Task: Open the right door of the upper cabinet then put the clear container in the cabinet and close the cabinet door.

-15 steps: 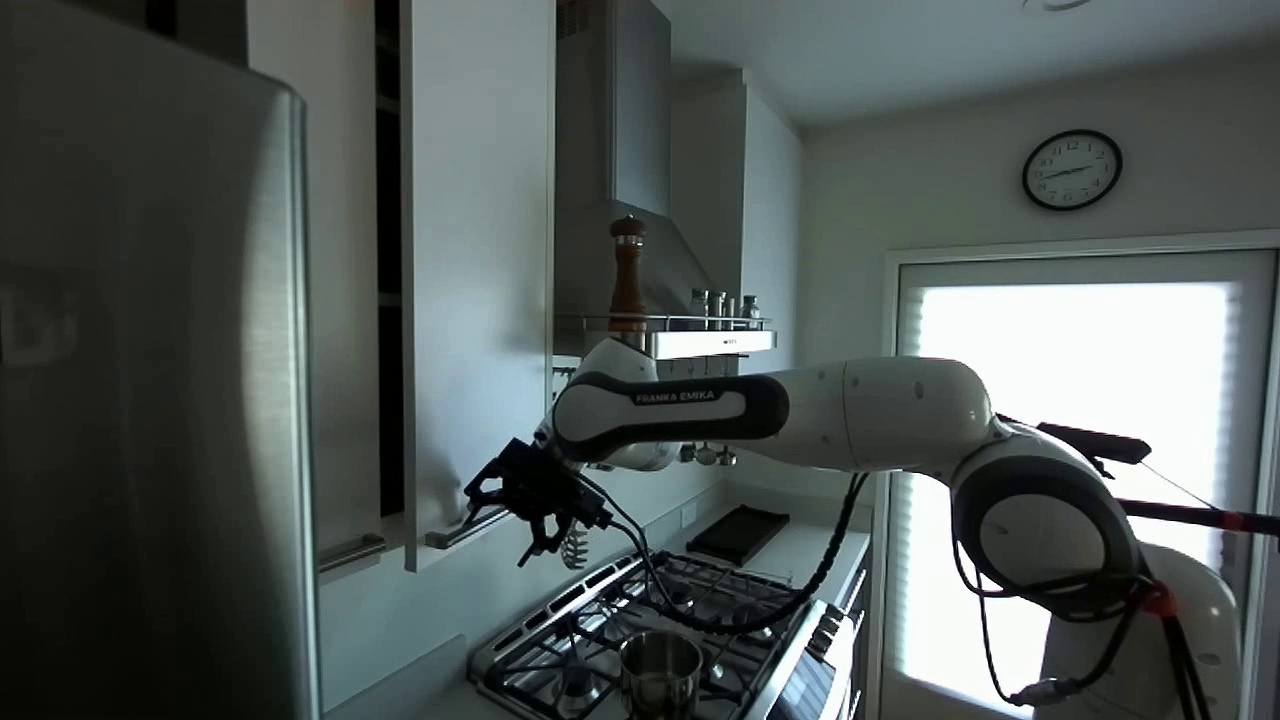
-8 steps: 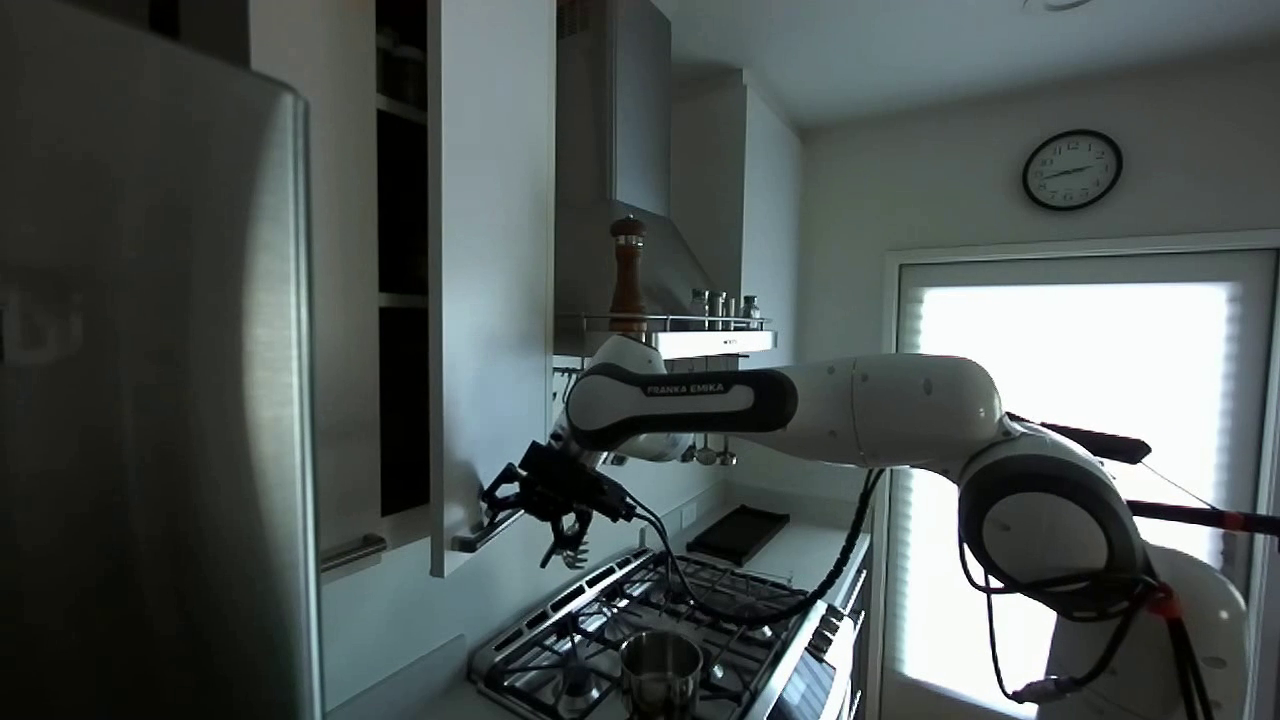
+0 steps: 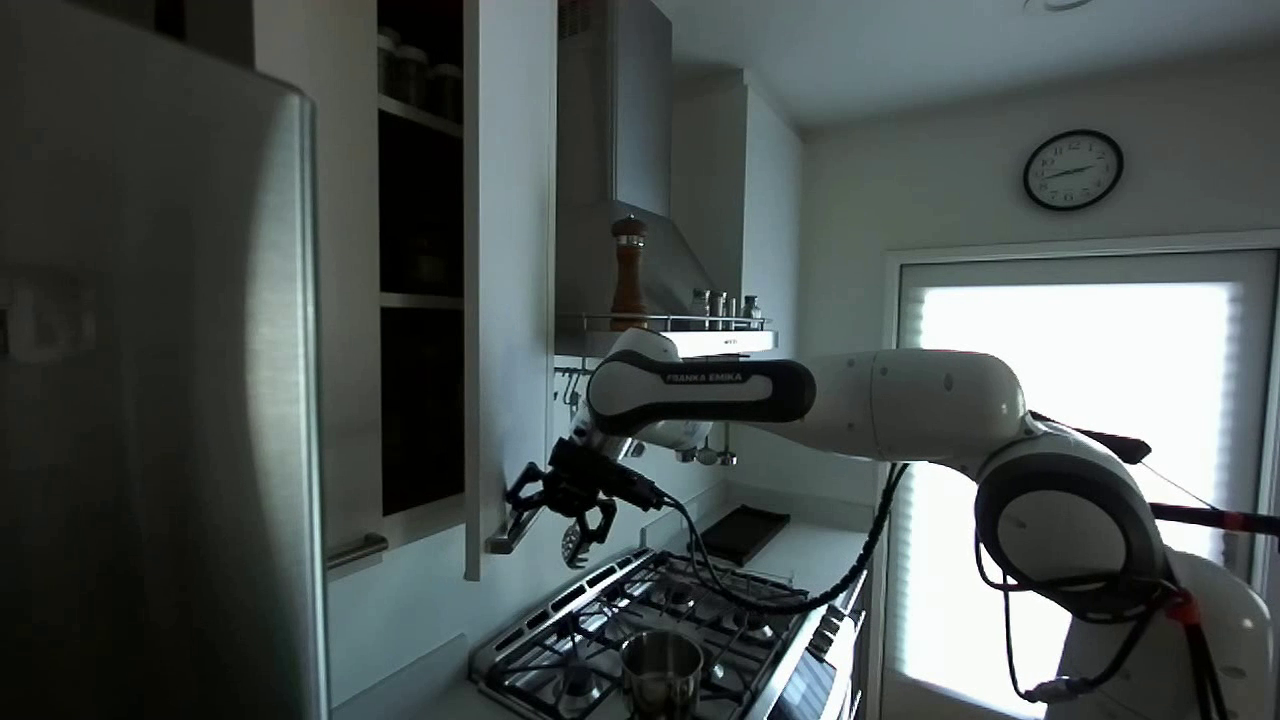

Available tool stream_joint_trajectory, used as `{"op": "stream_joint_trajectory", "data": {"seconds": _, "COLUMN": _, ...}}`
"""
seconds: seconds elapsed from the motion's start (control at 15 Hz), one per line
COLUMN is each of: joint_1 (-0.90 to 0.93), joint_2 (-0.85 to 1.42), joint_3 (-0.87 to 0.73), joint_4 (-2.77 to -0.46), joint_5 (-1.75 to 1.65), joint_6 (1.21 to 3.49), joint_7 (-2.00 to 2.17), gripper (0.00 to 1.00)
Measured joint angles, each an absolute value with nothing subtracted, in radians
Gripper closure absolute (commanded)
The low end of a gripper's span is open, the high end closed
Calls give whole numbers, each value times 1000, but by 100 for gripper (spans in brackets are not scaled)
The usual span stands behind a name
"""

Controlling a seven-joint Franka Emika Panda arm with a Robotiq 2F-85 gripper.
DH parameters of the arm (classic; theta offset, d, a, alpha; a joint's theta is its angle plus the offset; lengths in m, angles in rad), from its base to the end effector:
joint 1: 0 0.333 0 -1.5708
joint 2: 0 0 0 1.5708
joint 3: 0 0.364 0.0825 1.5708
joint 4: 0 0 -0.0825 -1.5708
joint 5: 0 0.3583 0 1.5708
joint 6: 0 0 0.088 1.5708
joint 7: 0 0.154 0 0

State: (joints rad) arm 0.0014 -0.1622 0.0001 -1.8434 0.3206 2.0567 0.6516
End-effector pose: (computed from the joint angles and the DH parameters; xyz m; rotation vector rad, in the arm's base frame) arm 0.5267 0.0308 0.6419 -2.5223 0.9881 -0.3504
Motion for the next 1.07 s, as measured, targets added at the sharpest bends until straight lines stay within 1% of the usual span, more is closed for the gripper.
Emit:
{"op": "stream_joint_trajectory", "data": {"seconds": 0.47, "joint_1": -31, "joint_2": -218, "joint_3": -27, "joint_4": -1901, "joint_5": 320, "joint_6": 2018, "joint_7": 619, "gripper": 0}}
{"op": "stream_joint_trajectory", "data": {"seconds": 1.07, "joint_1": -37, "joint_2": -216, "joint_3": -32, "joint_4": -1883, "joint_5": 329, "joint_6": 2014, "joint_7": 596, "gripper": 0}}
